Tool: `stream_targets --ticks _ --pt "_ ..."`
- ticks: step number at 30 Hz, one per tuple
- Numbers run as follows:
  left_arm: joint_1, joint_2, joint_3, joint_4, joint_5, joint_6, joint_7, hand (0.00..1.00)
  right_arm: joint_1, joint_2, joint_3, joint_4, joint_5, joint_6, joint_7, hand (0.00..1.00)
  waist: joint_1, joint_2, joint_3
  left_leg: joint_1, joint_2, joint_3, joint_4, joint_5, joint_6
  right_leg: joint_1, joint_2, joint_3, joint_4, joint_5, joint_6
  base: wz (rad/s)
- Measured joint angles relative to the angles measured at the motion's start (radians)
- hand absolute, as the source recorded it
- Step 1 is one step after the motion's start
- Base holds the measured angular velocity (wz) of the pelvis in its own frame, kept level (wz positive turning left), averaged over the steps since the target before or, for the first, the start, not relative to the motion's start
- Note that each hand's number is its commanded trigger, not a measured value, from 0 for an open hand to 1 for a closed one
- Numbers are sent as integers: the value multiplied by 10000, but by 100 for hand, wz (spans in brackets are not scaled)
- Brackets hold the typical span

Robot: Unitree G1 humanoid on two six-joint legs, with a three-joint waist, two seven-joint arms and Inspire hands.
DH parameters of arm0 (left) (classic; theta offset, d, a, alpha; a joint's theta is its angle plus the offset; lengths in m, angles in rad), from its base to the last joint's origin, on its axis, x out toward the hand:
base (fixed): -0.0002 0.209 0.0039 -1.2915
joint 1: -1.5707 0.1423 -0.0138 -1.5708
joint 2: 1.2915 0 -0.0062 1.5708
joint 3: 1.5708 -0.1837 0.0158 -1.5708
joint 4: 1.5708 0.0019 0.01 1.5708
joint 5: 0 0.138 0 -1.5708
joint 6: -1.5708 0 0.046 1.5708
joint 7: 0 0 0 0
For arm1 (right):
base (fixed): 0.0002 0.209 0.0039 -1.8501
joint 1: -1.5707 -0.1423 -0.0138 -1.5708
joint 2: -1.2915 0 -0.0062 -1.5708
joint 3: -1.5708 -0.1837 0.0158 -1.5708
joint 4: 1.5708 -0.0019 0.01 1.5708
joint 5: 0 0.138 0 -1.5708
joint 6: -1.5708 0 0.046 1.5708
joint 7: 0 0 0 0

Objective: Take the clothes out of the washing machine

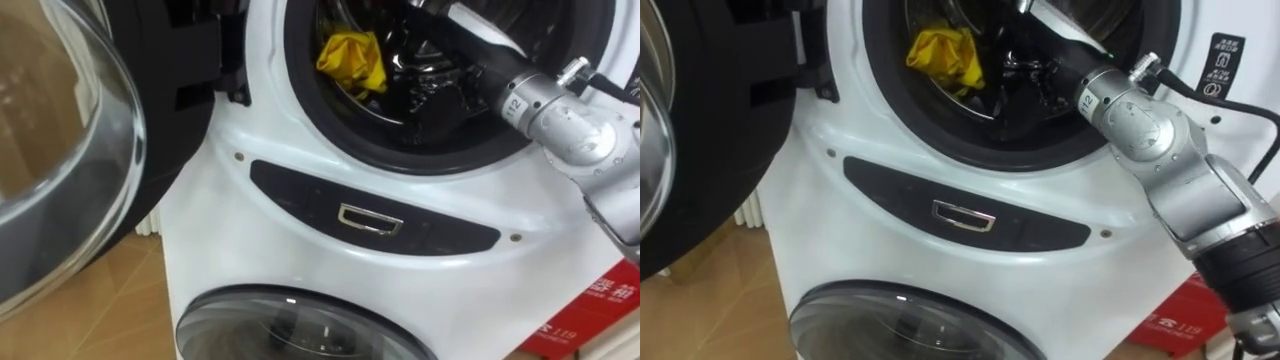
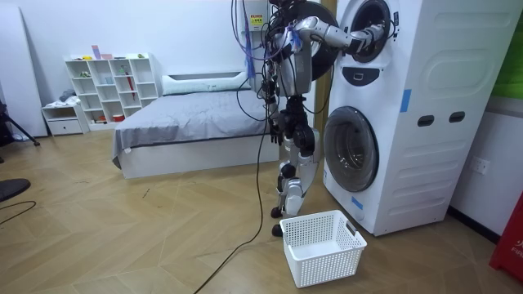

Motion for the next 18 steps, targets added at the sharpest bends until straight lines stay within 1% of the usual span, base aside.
stream_targets --ticks 2,4,7,8,9,10,12,13,16,17,18 --pt "-5 12 -232 14 -6 -17 0 0 -278 0 301 -66 -9 86 30 0 13 -3 2 38 11 26 -13 1 -1 -20 -1 3 0 0 0 -2" --pt "-23 12 -252 13 2 -82 0 0 -550 5 452 -281 24 167 108 0 48 -8 2 36 32 24 12 4 -5 -49 -2 -22 -4 0 0 0" --pt "-68 14 -239 80 9 -86 0 0 -580 78 462 -1032 82 171 120 0 108 -6 4 40 34 10 -23 3 -5 -59 1 -5 -4 0 0 0" --pt "-102 14 -239 112 9 -90 0 0 -580 78 489 -1158 103 169 125 0 166 -5 5 56 34 17 -43 3 -5 -60 4 6 -5 0 0 -5" --pt "-183 14 -237 197 9 -93 0 0 -578 78 535 -1193 135 267 126 0 326 3 12 138 31 57 -102 3 -5 -35 6 53 -4 0 0 -6" --pt "-179 16 -235 201 9 -96 0 0 -578 78 536 -1219 165 322 210 0 360 7 15 191 42 56 -147 3 -5 -10 7 62 -4 0 0 -5" --pt "-180 18 -238 205 8 -98 0 0 -579 78 533 -1324 129 349 223 0 350 16 21 179 71 59 -163 2 -5 -30 9 63 -4 0 0 -2" --pt "-182 18 -244 205 8 -130 -1 0 -580 88 533 -1488 29 424 224 0 350 33 34 175 84 89 -181 1 -6 -43 11 70 -3 0 1 -6" --pt "-194 24 -244 210 8 -220 -2 0 -581 91 532 -1684 -2 455 229 0 352 62 53 177 103 169 -235 1 -7 -93 21 154 -2 0 1 -7" --pt "-193 24 -244 212 8 -230 -4 0 -581 91 530 -1714 -1 455 229 36 352 62 53 178 106 187 -248 1 -8 -105 24 171 -3 0 1 -10" --pt "-195 23 -239 210 8 -235 -20 0 -581 97 527 -1824 -2 473 229 94 353 65 51 170 113 218 -256 1 -8 -140 29 228 -1 0 1 -12"
